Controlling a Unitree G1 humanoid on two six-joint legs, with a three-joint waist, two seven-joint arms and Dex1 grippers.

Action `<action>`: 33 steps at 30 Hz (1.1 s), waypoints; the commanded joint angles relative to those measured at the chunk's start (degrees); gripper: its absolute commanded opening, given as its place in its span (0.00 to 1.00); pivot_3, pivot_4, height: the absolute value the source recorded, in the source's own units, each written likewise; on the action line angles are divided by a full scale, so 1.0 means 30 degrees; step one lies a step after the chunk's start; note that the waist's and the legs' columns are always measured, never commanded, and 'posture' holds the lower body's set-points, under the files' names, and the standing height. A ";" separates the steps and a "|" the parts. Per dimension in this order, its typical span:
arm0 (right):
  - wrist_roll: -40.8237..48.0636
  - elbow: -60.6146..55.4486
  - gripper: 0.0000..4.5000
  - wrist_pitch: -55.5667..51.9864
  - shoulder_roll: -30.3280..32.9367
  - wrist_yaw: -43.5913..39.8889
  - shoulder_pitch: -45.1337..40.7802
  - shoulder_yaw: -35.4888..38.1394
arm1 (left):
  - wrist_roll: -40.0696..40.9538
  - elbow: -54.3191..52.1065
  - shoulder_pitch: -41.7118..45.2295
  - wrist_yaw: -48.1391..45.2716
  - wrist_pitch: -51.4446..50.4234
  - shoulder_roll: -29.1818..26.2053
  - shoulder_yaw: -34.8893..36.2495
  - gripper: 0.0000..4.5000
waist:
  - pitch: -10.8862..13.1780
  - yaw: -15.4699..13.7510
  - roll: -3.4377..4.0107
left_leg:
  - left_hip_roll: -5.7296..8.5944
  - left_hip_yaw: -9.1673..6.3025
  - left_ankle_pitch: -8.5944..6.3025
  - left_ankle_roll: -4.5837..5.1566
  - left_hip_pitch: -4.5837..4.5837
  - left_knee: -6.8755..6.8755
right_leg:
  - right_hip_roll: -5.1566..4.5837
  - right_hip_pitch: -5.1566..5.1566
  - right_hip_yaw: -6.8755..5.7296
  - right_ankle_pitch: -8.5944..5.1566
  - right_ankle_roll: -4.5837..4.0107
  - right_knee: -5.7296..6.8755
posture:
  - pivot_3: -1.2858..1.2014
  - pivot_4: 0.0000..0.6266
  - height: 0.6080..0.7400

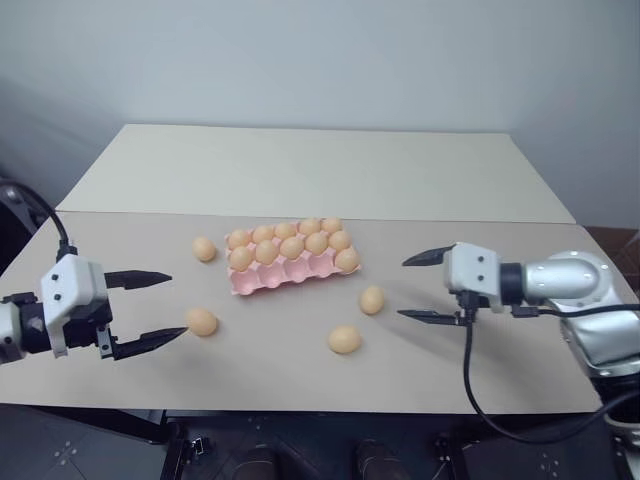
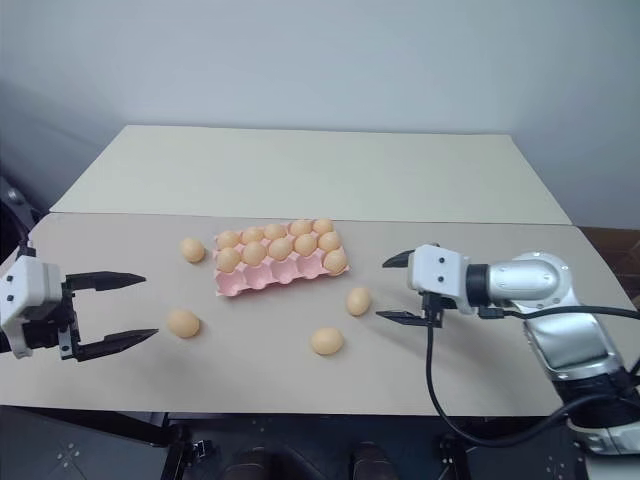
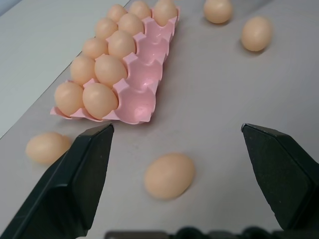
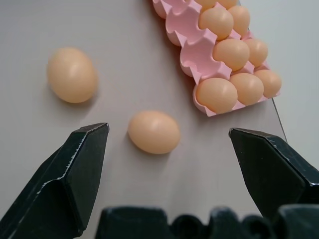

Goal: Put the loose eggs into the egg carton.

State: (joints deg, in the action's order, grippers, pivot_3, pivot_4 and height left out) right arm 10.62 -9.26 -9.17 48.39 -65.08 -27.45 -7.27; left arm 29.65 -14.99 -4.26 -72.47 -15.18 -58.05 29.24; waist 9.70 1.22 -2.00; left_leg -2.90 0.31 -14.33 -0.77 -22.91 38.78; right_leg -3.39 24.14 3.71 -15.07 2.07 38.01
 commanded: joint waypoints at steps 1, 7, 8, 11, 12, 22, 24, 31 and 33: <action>-0.0933 0.1239 1.00 0.1450 -0.0665 -0.0045 -0.0885 -0.0755 | 0.0494 -0.0904 0.0169 0.0198 -0.0240 -0.0143 0.0202 0.99 | 0.0001 -0.0008 0.0001 | 0.0000 0.0001 0.0000 0.0000 0.0001 0.0000 | 0.0000 0.0002 -0.0001 0.0000 0.0000 0.0005 | 0.52 0.24 1.00; -0.1746 0.3309 1.00 0.2730 -0.2178 -0.0297 -0.2006 -0.1939 | 0.0680 -0.1706 0.0178 0.0799 -0.0745 0.0041 0.0110 0.99 | 0.0001 -0.0035 0.0002 | 0.0000 -0.0001 0.0000 0.0000 0.0000 -0.0002 | -0.0001 0.0002 -0.0001 0.0000 0.0000 0.0005 | 0.52 0.24 1.00; -0.1980 0.3664 1.00 0.2815 -0.2359 -0.0287 -0.2170 -0.2102 | 0.0704 -0.1775 0.0160 0.0862 -0.0789 0.0050 0.0123 0.99 | 0.0001 -0.0033 0.0003 | 0.0000 -0.0001 0.0000 0.0000 0.0000 -0.0001 | 0.0000 0.0003 -0.0001 0.0000 -0.0001 0.0005 | 0.52 0.24 1.00; -0.2559 0.4955 1.00 0.3298 -0.2970 -0.0212 -0.2546 -0.2515 | 0.0735 -0.1979 0.0084 0.1028 -0.0955 0.0074 0.0127 0.99 | 0.0001 -0.0031 0.0003 | 0.0000 -0.0001 0.0000 0.0000 0.0003 0.0000 | -0.0001 0.0002 -0.0001 0.0001 -0.0002 0.0008 | 0.52 0.24 1.00; -0.2734 0.5335 1.00 0.3500 -0.3168 -0.0154 -0.2622 -0.2621 | 0.0721 -0.2032 0.0058 0.1078 -0.0977 0.0088 0.0126 0.99 | 0.0001 -0.0030 0.0003 | 0.0000 0.0000 0.0000 0.0000 0.0004 -0.0001 | -0.0001 0.0002 -0.0001 0.0001 -0.0002 0.0008 | 0.52 0.24 1.00; -0.3892 0.7514 1.00 0.3974 -0.4222 0.0490 -0.3240 -0.2948 | 0.0651 -0.2242 -0.0145 0.1521 -0.0982 0.0122 0.0173 0.99 | 0.0002 -0.0019 0.0005 | 0.0001 0.0000 0.0000 -0.0001 0.0004 -0.0002 | 0.0000 0.0004 -0.0001 0.0002 -0.0003 0.0010 | 0.52 0.24 1.00; -0.4032 0.7831 1.00 0.4058 -0.4263 0.0487 -0.3338 -0.2990 | 0.0651 -0.2240 -0.0115 0.1615 -0.0997 0.0123 0.0131 0.99 | 0.0002 -0.0010 0.0006 | 0.0000 0.0000 0.0000 0.0000 0.0005 -0.0003 | 0.0000 0.0004 -0.0001 0.0002 -0.0003 0.0010 | 0.52 0.24 1.00; -0.3899 0.7638 0.72 0.4094 -0.4167 0.0131 -0.3105 -0.2954 | 0.0633 -0.2320 -0.0223 0.1831 -0.1035 0.0180 0.0118 1.00 | 0.0003 -0.0002 0.0006 | 0.0000 -0.0001 0.0000 0.0000 0.0003 -0.0005 | -0.0001 0.0004 -0.0001 0.0002 -0.0003 0.0008 | 0.52 0.24 1.00; -0.3918 0.7542 0.72 0.3913 -0.4144 0.0106 -0.3059 -0.2933 | 0.0609 -0.2294 -0.0260 0.1874 -0.1011 0.0199 0.0118 1.00 | 0.0003 0.0006 0.0006 | 0.0000 0.0000 0.0000 -0.0001 0.0004 -0.0005 | 0.0000 0.0003 -0.0001 0.0002 -0.0003 0.0009 | 0.52 0.24 1.00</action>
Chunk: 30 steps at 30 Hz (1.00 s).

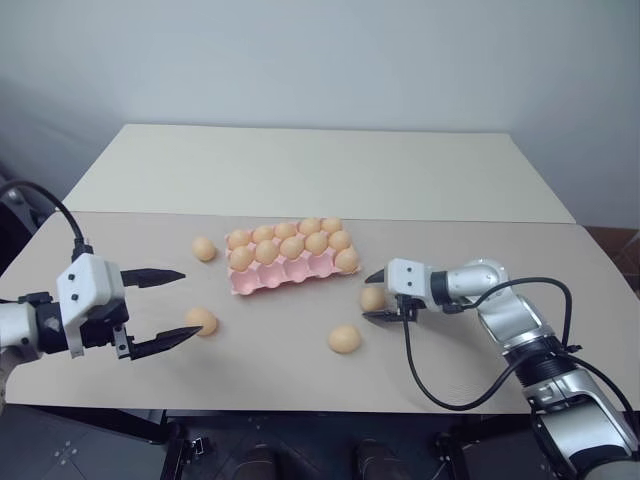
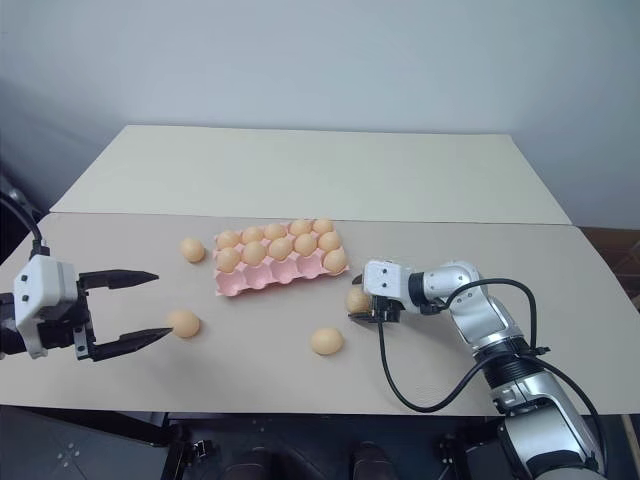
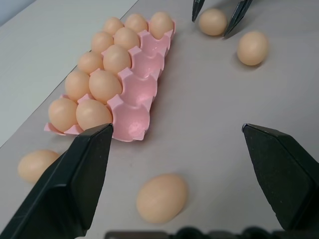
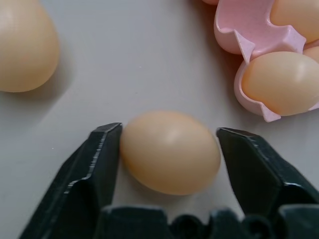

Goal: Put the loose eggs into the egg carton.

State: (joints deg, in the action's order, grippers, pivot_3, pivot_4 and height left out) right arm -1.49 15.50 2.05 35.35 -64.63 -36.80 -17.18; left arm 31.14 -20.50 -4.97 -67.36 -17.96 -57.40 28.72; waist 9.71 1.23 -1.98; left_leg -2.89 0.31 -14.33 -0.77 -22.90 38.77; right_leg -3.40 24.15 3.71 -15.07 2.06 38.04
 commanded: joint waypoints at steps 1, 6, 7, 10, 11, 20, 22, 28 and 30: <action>0.0021 -0.0803 0.72 0.0475 0.0292 -0.0023 0.0122 0.0365 | 0.0089 -0.0438 -0.0056 0.0179 -0.0032 0.0003 0.0294 1.00 | 0.0000 0.0002 0.0000 | 0.0000 0.0000 0.0000 0.0000 0.0000 0.0000 | 0.0000 0.0001 0.0000 0.0000 0.0000 0.0000 | 0.52 0.24 1.00; -0.0036 -0.1533 0.72 0.0812 0.0504 -0.0014 0.0095 0.0452 | -0.0004 -0.0394 -0.0226 0.0236 0.0108 0.0050 0.0328 1.00 | 0.0000 0.0002 0.0001 | 0.0000 0.0000 0.0000 0.0000 -0.0002 -0.0001 | 0.0000 0.0002 0.0000 0.0000 0.0000 -0.0002 | 0.52 0.24 1.00; 0.0054 -0.1840 0.72 0.0795 0.0531 -0.0067 -0.0015 0.0512 | -0.0008 -0.0392 -0.0292 0.0218 0.0116 0.0046 0.0404 1.00 | 0.0001 0.0004 0.0001 | 0.0000 0.0000 0.0000 0.0000 -0.0001 0.0000 | 0.0000 0.0002 0.0001 0.0000 0.0001 0.0000 | 0.52 0.24 1.00; 0.0392 -0.2558 0.72 0.0664 0.0436 -0.0073 -0.0464 0.0710 | 0.0030 -0.0427 -0.0544 0.0185 0.0034 0.0025 0.0727 1.00 | 0.0001 0.0053 0.0002 | 0.0000 0.0000 0.0000 0.0000 0.0001 -0.0001 | 0.0000 0.0003 0.0000 0.0000 0.0000 0.0001 | 0.52 0.24 1.00; 0.0406 -0.2633 0.72 0.0562 0.0261 0.0140 -0.0764 0.0773 | 0.0025 -0.0409 -0.0626 0.0191 0.0045 0.0023 0.0825 1.00 | 0.0002 0.0081 0.0003 | -0.0001 0.0000 0.0000 0.0000 0.0000 -0.0001 | 0.0000 0.0004 0.0001 0.0000 0.0000 0.0001 | 0.52 0.24 1.00; -0.0691 0.1094 0.72 0.1798 -0.2971 0.2699 -0.4692 0.0145 | -0.0037 -0.0613 -0.1285 0.0348 0.0113 0.0171 0.1377 1.00 | 0.0003 0.0456 0.0004 | -0.0001 -0.0009 0.0000 -0.0001 -0.0001 -0.0009 | -0.0001 0.0007 0.0000 0.0002 -0.0003 0.0001 | 0.52 0.24 1.00; -0.1114 0.2641 0.72 0.2646 -0.3834 0.3422 -0.5250 -0.0045 | -0.0099 -0.0646 -0.1335 0.0417 0.0103 0.0156 0.1430 1.00 | 0.0003 0.0455 0.0005 | -0.0001 -0.0009 0.0000 -0.0001 -0.0004 -0.0010 | -0.0003 0.0009 -0.0003 0.0002 -0.0003 0.0001 | 0.52 0.24 1.00; -0.2028 0.5560 0.72 0.4637 -0.5116 0.4740 -0.6005 -0.0209 | 0.0066 -0.0853 -0.1773 0.0401 -0.0238 0.0112 0.1834 1.00 | 0.0007 0.0486 0.0011 | -0.0001 -0.0008 0.0001 -0.0002 -0.0008 -0.0011 | -0.0008 0.0020 -0.0003 0.0004 -0.0006 0.0007 | 0.52 0.24 1.00; -0.1873 0.6078 0.72 0.4763 -0.5448 0.4713 -0.6187 -0.0109 | 0.0123 -0.0877 -0.1926 0.0352 -0.0286 0.0147 0.1952 1.00 | 0.0007 0.0500 0.0012 | -0.0002 -0.0009 0.0001 -0.0002 -0.0007 -0.0018 | -0.0006 0.0024 -0.0003 0.0004 -0.0006 0.0009 | 0.52 0.24 1.00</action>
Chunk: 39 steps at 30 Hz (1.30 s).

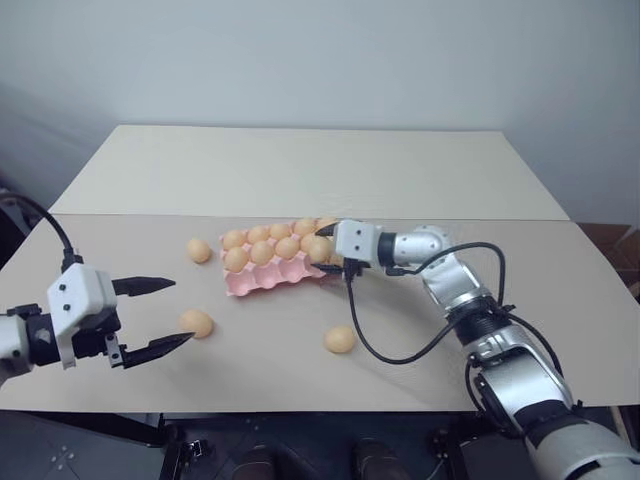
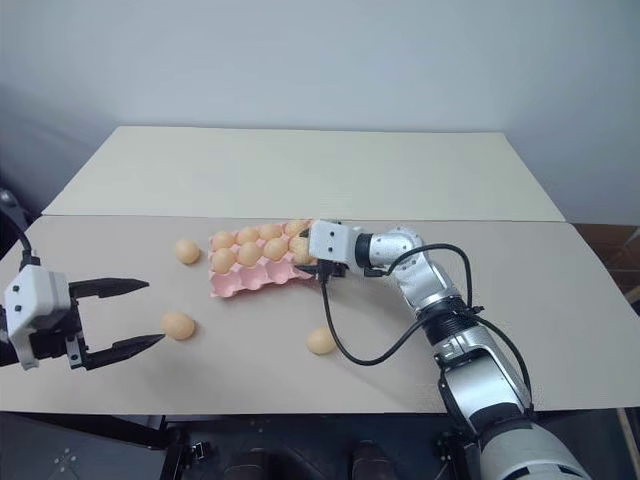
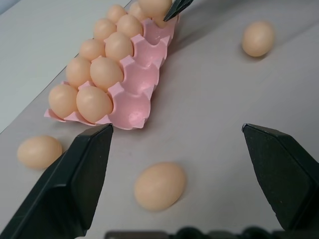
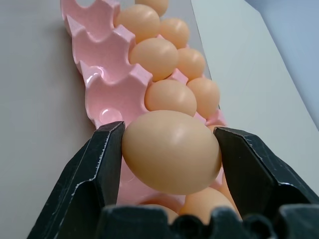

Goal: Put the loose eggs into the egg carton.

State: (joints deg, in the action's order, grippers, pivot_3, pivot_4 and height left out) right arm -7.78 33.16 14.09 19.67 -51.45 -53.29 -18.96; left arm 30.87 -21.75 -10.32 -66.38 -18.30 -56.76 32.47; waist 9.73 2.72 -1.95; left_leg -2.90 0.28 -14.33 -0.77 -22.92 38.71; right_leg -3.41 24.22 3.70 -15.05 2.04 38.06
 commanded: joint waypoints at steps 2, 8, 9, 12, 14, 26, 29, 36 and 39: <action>-0.0042 0.0795 0.72 0.1207 -0.0421 0.0476 -0.0861 0.0295 | 0.0205 -0.0514 -0.0236 -0.0006 -0.0209 -0.0028 0.0767 1.00 | 0.0001 0.0030 0.0002 | -0.0001 0.0000 0.0000 0.0000 0.0004 -0.0003 | 0.0000 -0.0003 0.0000 0.0000 -0.0001 0.0000 | 0.52 0.24 1.00; -0.0995 0.1722 0.93 0.2802 -0.0368 0.1034 -0.0998 -0.0111 | 0.0248 -0.0537 -0.0281 -0.0088 -0.0269 -0.0088 0.0837 1.00 | 0.0003 0.0057 0.0004 | -0.0001 -0.0002 0.0000 0.0000 0.0004 -0.0006 | 0.0000 -0.0003 0.0000 0.0000 -0.0001 0.0000 | 0.52 0.24 1.00; -0.1083 0.1777 1.00 0.2928 -0.0359 0.1071 -0.1007 -0.0115 | 0.0256 -0.0533 -0.0283 -0.0107 -0.0279 -0.0099 0.0842 1.00 | 0.0003 0.0059 0.0004 | -0.0001 -0.0001 0.0000 0.0000 0.0003 -0.0007 | 0.0000 -0.0002 0.0001 0.0001 -0.0002 -0.0001 | 0.52 0.24 1.00; -0.1021 0.1228 1.00 0.2666 -0.0284 0.1198 -0.0792 0.0137 | 0.0262 -0.0567 -0.0312 -0.0123 -0.0286 -0.0095 0.0878 1.00 | 0.0003 0.0063 0.0004 | -0.0001 -0.0002 0.0000 -0.0001 0.0004 -0.0006 | -0.0001 -0.0001 0.0000 0.0001 -0.0002 0.0002 | 0.52 0.24 1.00; -0.0669 0.0458 1.00 0.2534 -0.0059 0.0876 -0.0505 0.0313 | 0.0239 -0.0516 -0.0278 -0.0141 -0.0241 -0.0107 0.0857 1.00 | 0.0003 0.0071 0.0005 | -0.0001 -0.0003 0.0000 -0.0001 0.0004 -0.0007 | -0.0001 -0.0001 0.0000 0.0001 -0.0002 0.0002 | 0.52 0.24 1.00; 0.5156 -1.3820 1.00 -0.5349 0.6649 -0.4646 0.6368 0.3304 | -0.0028 0.0119 0.0316 -0.0360 0.0263 -0.0177 0.0314 1.00 | 0.0014 -0.0125 0.0021 | -0.0004 -0.0005 0.0000 0.0000 0.0030 -0.0009 | 0.0004 -0.0027 -0.0001 0.0006 -0.0010 0.0003 | 0.52 0.24 1.00; 0.6803 -1.6713 1.00 -0.7398 0.9332 -0.5904 0.8573 0.4600 | -0.0136 0.0343 0.0493 -0.0538 0.0438 -0.0195 0.0163 1.00 | 0.0029 -0.0605 0.0045 | 0.0003 -0.0022 -0.0005 0.0008 -0.0070 -0.0025 | -0.0012 0.0009 -0.0034 -0.0005 0.0007 -0.0094 | 0.52 0.24 1.00; 0.8581 -1.9593 1.00 -1.0586 1.1751 -0.5909 1.1035 0.6102 | -0.0263 0.0818 0.0959 -0.0792 0.0663 -0.0248 -0.0365 1.00 | 0.0027 -0.0376 0.0043 | -0.0001 -0.0005 -0.0005 0.0008 0.0088 -0.0013 | 0.0015 -0.0090 -0.0001 -0.0003 -0.0001 -0.0017 | 0.52 0.24 1.00; 0.8875 -2.0289 1.00 -1.1182 1.1934 -0.5707 1.1442 0.6264 | -0.0279 0.0838 0.1000 -0.0867 0.0693 -0.0255 -0.0396 1.00 | 0.0027 -0.0324 0.0042 | -0.0001 -0.0003 -0.0005 0.0008 0.0063 -0.0015 | 0.0015 -0.0071 0.0004 -0.0005 0.0002 -0.0027 | 0.52 0.24 1.00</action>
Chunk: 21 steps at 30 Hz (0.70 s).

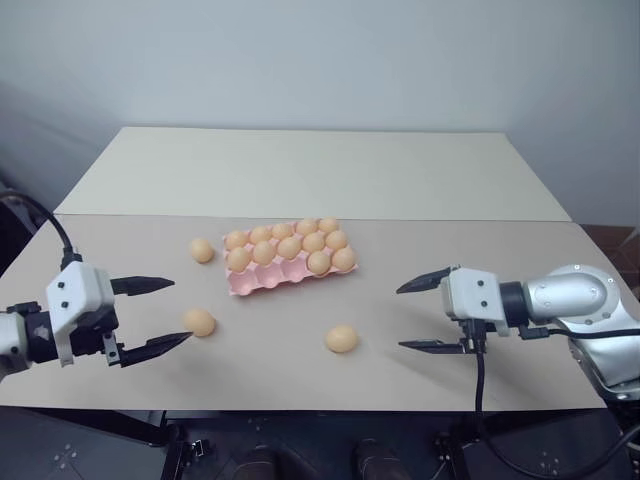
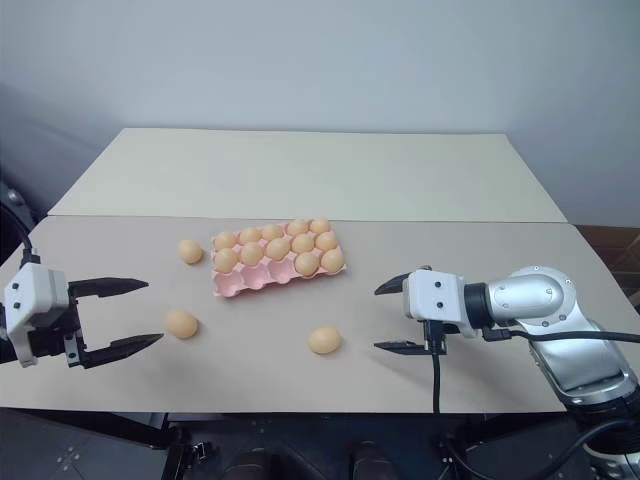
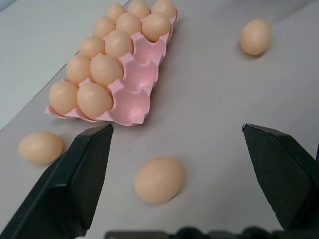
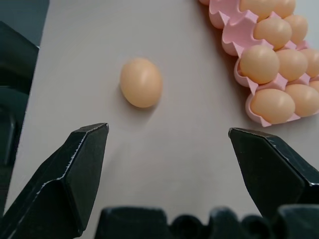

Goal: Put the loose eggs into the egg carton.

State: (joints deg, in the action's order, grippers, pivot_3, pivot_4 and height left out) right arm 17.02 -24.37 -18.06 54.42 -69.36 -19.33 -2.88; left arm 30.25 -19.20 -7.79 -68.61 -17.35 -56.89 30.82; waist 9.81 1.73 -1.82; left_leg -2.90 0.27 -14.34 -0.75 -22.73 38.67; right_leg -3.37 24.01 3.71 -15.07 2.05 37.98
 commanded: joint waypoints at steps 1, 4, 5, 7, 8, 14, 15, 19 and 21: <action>0.0601 -0.1224 1.00 -0.0464 0.0360 0.0323 0.0219 0.0924 | -0.0097 -0.0005 0.0169 -0.0140 0.0398 -0.0211 0.0151 1.00 | 0.0000 0.0001 -0.0001 | 0.0001 -0.0001 0.0000 0.0000 -0.0030 0.0000 | -0.0001 0.0026 -0.0001 0.0000 0.0001 -0.0004 | 0.52 0.24 1.00; 0.0567 -0.1482 1.00 -0.0684 0.0169 0.0636 0.0286 0.0712 | -0.0117 -0.0075 0.0132 -0.0225 0.0338 -0.0228 0.0231 1.00 | 0.0001 -0.0024 -0.0001 | 0.0002 -0.0003 0.0000 0.0000 -0.0073 0.0003 | -0.0004 0.0057 -0.0003 0.0000 0.0002 -0.0018 | 0.52 0.24 1.00; 0.0559 -0.1579 1.00 -0.0754 0.0020 0.0764 0.0242 0.0541 | -0.0118 -0.0106 0.0128 -0.0235 0.0306 -0.0221 0.0257 1.00 | 0.0001 -0.0028 -0.0001 | 0.0003 -0.0003 0.0000 0.0000 -0.0070 0.0007 | -0.0007 0.0051 -0.0002 0.0001 0.0002 -0.0017 | 0.52 0.24 1.00; 0.0407 -0.1728 1.00 -0.1083 -0.0550 0.1225 -0.0111 -0.0179 | -0.0133 -0.0138 0.0114 -0.0256 0.0254 -0.0231 0.0310 1.00 | 0.0000 -0.0028 -0.0003 | 0.0004 -0.0003 0.0000 0.0000 -0.0059 0.0012 | -0.0007 0.0043 -0.0003 0.0001 0.0002 -0.0006 | 0.52 0.24 1.00; 0.0145 -0.1707 1.00 -0.1133 -0.0913 0.1470 -0.0329 -0.0652 | -0.0116 -0.0154 0.0094 -0.0271 0.0206 -0.0242 0.0352 1.00 | -0.0004 0.0012 -0.0008 | 0.0003 -0.0002 0.0000 0.0000 -0.0048 0.0012 | -0.0006 0.0037 -0.0003 0.0001 0.0002 -0.0003 | 0.52 0.24 1.00; -0.1615 -0.0852 1.00 -0.0979 -0.2891 0.2371 -0.1722 -0.3472 | -0.0439 -0.0315 -0.0401 -0.0405 0.0018 -0.0455 0.0570 1.00 | -0.0003 0.0199 -0.0007 | 0.0003 -0.0006 0.0000 -0.0001 -0.0063 0.0011 | -0.0002 0.0056 -0.0002 0.0001 0.0002 0.0000 | 0.52 0.24 1.00; -0.1889 -0.0617 1.00 -0.0959 -0.3145 0.2365 -0.1945 -0.3930 | -0.0440 -0.0363 -0.0501 -0.0413 0.0002 -0.0458 0.0632 1.00 | -0.0002 0.0203 -0.0008 | 0.0002 -0.0006 0.0000 0.0000 -0.0063 0.0011 | -0.0002 0.0054 -0.0003 0.0001 0.0002 -0.0005 | 0.52 0.24 1.00; -0.3150 0.0207 1.00 -0.1216 -0.3973 0.2386 -0.2863 -0.5698 | -0.0370 -0.0574 -0.0823 -0.0365 -0.0062 -0.0487 0.0906 1.00 | -0.0002 0.0203 -0.0009 | 0.0002 -0.0007 0.0001 0.0000 -0.0062 0.0011 | -0.0004 0.0055 -0.0005 0.0001 0.0001 0.0001 | 0.52 0.24 1.00; -0.3650 0.0529 1.00 -0.1271 -0.4283 0.2403 -0.3148 -0.6365 | -0.0375 -0.0650 -0.0949 -0.0326 -0.0077 -0.0473 0.1029 1.00 | -0.0003 0.0204 -0.0008 | 0.0002 -0.0008 0.0001 0.0000 -0.0054 0.0011 | -0.0004 0.0050 -0.0005 0.0001 0.0001 0.0005 | 0.52 0.24 1.00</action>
State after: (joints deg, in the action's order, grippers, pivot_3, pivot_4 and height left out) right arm 7.29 -22.41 -21.66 41.97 -62.35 -27.73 -21.39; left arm 29.16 -19.64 -10.31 -69.63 -17.60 -57.49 31.74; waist 9.80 2.34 -1.84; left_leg -2.90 0.25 -14.34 -0.75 -22.90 38.71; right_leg -3.38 24.16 3.69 -15.07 2.05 38.00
